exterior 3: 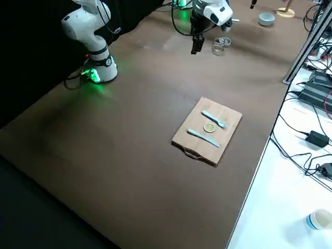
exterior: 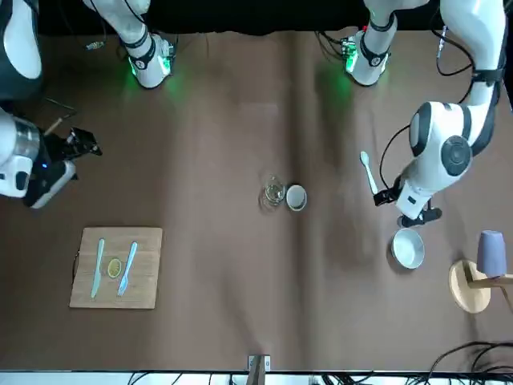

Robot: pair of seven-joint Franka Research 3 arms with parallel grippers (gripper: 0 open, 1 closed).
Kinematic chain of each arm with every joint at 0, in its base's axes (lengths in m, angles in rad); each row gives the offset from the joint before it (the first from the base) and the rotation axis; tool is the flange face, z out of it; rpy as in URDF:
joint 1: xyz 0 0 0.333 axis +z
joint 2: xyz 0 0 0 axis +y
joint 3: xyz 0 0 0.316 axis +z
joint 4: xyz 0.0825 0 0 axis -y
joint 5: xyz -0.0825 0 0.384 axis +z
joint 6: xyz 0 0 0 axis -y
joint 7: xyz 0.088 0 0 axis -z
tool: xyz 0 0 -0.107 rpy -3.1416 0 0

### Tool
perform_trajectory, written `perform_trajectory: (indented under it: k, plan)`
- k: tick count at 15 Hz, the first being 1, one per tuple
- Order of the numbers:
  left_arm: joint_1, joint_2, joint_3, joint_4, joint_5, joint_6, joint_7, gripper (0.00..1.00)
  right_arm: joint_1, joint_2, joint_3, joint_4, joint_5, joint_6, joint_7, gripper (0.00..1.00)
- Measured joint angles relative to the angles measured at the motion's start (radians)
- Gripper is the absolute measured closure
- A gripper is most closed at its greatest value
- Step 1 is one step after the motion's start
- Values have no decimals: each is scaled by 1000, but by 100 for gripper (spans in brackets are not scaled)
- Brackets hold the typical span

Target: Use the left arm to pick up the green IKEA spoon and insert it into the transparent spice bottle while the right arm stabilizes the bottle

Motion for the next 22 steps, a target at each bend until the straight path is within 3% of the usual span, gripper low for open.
perform_trajectory:
  k: [2, 3, 7, 13, 14, 18, 22]
  plan:
    - [3, 0, 0, -106, 0, 116, -46, 0, 41, 31, 3, 0, 39, 14, -16, 0]
    - [16, 1, 0, -210, 0, 250, -62, 0, 95, 52, 5, 0, 99, 50, -39, 0]
    - [53, 25, 0, -356, 0, 462, -64, 0, 228, 77, 10, 1, 152, 125, -165, 0]
    - [63, 110, 0, -382, 0, 572, -80, 1, 276, 185, 5, -2, 312, 138, -560, 0]
    - [63, 109, 0, -381, 0, 572, -81, 5, 276, 209, 4, -4, 351, 146, -622, 0]
    - [63, 98, -1, -379, 0, 572, -81, 41, 322, 271, 9, -75, 484, 269, -893, 0]
    - [63, 94, -2, -379, 0, 565, -81, 48, 406, 314, 10, -231, 688, 509, -1151, 0]
